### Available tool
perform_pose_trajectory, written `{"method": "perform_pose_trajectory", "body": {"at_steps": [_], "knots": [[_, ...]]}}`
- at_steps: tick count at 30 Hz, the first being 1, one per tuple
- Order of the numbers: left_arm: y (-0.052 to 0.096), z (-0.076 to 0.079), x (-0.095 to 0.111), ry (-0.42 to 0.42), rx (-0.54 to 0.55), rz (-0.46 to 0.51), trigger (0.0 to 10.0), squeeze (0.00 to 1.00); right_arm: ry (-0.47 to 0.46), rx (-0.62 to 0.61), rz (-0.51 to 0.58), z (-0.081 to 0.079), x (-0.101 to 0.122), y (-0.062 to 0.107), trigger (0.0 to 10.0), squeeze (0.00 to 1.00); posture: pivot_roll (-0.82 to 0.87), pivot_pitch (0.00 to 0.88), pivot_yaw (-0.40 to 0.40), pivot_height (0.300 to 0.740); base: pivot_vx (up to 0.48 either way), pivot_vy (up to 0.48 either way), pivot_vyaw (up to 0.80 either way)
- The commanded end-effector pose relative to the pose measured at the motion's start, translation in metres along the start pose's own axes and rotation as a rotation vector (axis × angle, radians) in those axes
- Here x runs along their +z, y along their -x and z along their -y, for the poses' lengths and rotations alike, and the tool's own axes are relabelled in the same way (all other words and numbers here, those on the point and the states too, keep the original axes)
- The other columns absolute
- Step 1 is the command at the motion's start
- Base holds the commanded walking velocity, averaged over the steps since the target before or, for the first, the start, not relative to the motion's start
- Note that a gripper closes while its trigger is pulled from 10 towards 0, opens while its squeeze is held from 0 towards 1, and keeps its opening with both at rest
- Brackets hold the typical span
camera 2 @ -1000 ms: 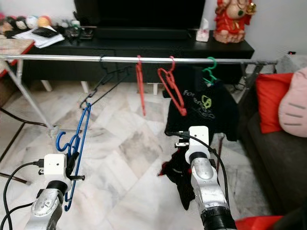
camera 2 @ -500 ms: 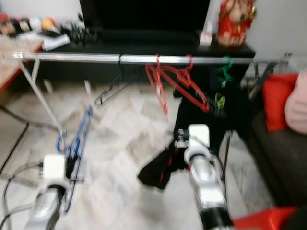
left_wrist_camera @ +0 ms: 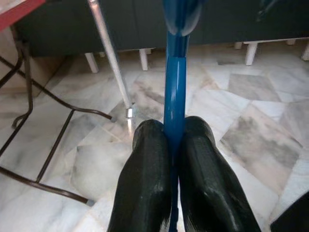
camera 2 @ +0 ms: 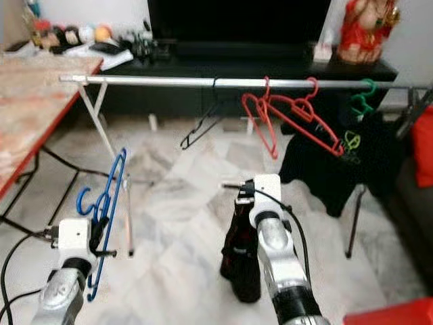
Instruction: Hang hanger
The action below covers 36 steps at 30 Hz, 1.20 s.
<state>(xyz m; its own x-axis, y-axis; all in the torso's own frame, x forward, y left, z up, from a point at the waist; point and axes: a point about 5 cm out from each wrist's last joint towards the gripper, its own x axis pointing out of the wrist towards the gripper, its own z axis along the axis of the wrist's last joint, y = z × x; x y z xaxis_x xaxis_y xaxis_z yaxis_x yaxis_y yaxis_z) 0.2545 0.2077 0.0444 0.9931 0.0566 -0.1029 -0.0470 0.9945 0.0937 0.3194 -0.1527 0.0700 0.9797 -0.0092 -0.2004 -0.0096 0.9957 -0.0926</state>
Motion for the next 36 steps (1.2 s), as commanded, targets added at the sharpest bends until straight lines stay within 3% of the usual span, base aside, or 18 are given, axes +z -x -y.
{"method": "perform_pose_trajectory", "body": {"at_steps": [1, 3, 7, 8, 9, 11, 12, 17, 21, 31, 36], "knots": [[0.0, 0.004, 0.002, -0.002, -0.022, 0.004, 10.0, 0.0, -0.003, -0.016, 0.026, 0.004, 0.006, -0.002, 10.0, 0.0, -0.08, 0.038, 0.007, 0.74, 0.0, 0.0, 0.0], [0.0, 0.005, 0.003, -0.006, -0.034, 0.003, 10.0, 0.0, -0.001, -0.016, 0.026, 0.005, 0.006, -0.002, 10.0, 0.0, -0.08, 0.04, 0.007, 0.74, 0.0, 0.0, 0.0], [-0.001, 0.013, 0.011, -0.041, -0.23, -0.022, 10.0, 0.0, 0.035, 0.004, -0.023, 0.006, 0.003, -0.005, 10.0, 0.0, -0.08, 0.051, 0.005, 0.74, 0.0, 0.0, 0.0], [-0.001, 0.013, 0.011, -0.041, -0.23, -0.022, 10.0, 0.0, 0.035, 0.004, -0.023, 0.006, 0.003, -0.005, 10.0, 0.0, -0.08, 0.051, 0.005, 0.74, 0.0, 0.0, 0.0], [-0.001, 0.014, 0.013, -0.058, -0.282, -0.028, 10.0, 0.0, 0.057, 0.01, -0.047, 0.007, 0.0, -0.006, 10.0, 0.0, -0.08, 0.051, 0.005, 0.74, 0.0, 0.0, 0.0], [0.003, 0.013, 0.018, -0.179, -0.459, -0.077, 10.0, 0.0, 0.174, 0.084, -0.136, 0.006, -0.011, -0.008, 10.0, 0.0, -0.07, 0.054, 0.005, 0.74, 0.0, 0.0, 0.0], [0.006, 0.007, 0.02, -0.244, -0.558, -0.126, 10.0, 0.0, 0.282, 0.152, -0.191, 0.006, -0.017, -0.009, 10.0, 0.0, -0.06, 0.061, 0.005, 0.74, 0.0, 0.0, 0.0], [0.011, -0.003, 0.027, -0.297, -0.669, -0.184, 10.0, 0.0, 0.401, 0.19, -0.207, 0.009, -0.015, -0.013, 10.0, 0.0, -0.07, 0.074, 0.006, 0.74, 0.0, 0.0, 0.0], [0.02, -0.007, 0.033, -0.355, -0.793, -0.256, 10.0, 0.0, 0.416, 0.181, -0.204, 0.012, -0.007, -0.019, 10.0, 0.0, -0.06, 0.08, 0.008, 0.74, 0.0, 0.0, 0.0], [0.026, -0.001, 0.074, -0.256, -0.982, -0.227, 10.0, 0.0, 0.438, 0.225, -0.174, -0.004, 0.011, -0.032, 10.0, 0.0, -0.06, 0.08, 0.01, 0.74, 0.0, 0.0, 0.0], [0.032, 0.002, 0.081, -0.225, -1.035, -0.251, 10.0, 0.0, 0.436, 0.24, -0.171, -0.012, 0.013, -0.034, 10.0, 0.0, -0.05, 0.069, 0.003, 0.74, 0.0, 0.0, 0.0]]}}
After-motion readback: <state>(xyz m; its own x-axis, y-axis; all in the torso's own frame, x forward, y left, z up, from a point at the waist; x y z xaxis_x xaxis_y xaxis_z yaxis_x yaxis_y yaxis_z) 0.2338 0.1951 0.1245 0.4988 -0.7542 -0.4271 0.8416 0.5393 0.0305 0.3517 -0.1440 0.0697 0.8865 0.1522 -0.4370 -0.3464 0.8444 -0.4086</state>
